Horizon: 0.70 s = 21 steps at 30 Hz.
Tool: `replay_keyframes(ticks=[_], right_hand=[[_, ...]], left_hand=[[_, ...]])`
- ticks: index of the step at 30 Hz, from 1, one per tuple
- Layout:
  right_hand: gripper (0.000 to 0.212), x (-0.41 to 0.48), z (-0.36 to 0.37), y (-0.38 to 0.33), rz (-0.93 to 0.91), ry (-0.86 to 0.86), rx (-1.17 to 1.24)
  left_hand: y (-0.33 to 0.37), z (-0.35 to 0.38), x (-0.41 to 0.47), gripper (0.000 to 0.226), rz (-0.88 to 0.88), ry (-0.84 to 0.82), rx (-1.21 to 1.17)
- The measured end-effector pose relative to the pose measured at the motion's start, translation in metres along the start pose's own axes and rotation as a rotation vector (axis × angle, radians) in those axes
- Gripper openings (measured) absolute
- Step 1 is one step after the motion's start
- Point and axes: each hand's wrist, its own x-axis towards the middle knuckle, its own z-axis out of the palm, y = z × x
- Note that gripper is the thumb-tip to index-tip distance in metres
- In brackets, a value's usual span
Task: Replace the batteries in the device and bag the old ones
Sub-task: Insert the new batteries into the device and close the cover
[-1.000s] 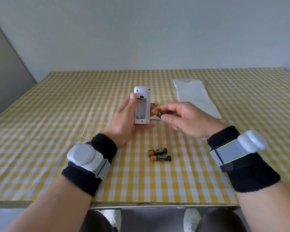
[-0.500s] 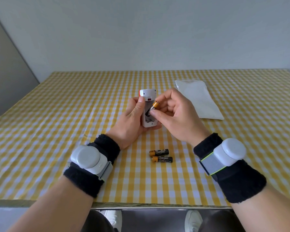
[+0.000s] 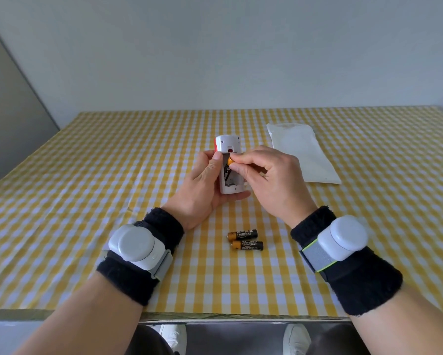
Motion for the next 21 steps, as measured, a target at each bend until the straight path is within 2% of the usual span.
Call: replay_keyframes(ticks=[11,15,18,21], right_hand=[[0.010,-0.0013,0.0043,0.0050,0.000,0.015,-0.017],[0.010,-0.0013,0.0057,0.0063,-0.061,-0.002,-0.079],[0.005,-0.0009,0.0055,0.0032,-0.091,0.044,-0.162],[0.025,-0.0012,0.0058,-0.0029,-0.018,0.126,-0.171]], left_hand=[[0.0018,0.0037,-0.0031,0.036,-0.044,-0.024,0.008],[0.0020,0.0022,-0.0034,0.054,-0.057,-0.060,-0.008],[0.0017,0.0016,-0.0036,0.054,-0.058,-0.077,0.029],[0.0006,0.0007,-0.0036,0.044,-0.039,-0.064,0.082]])
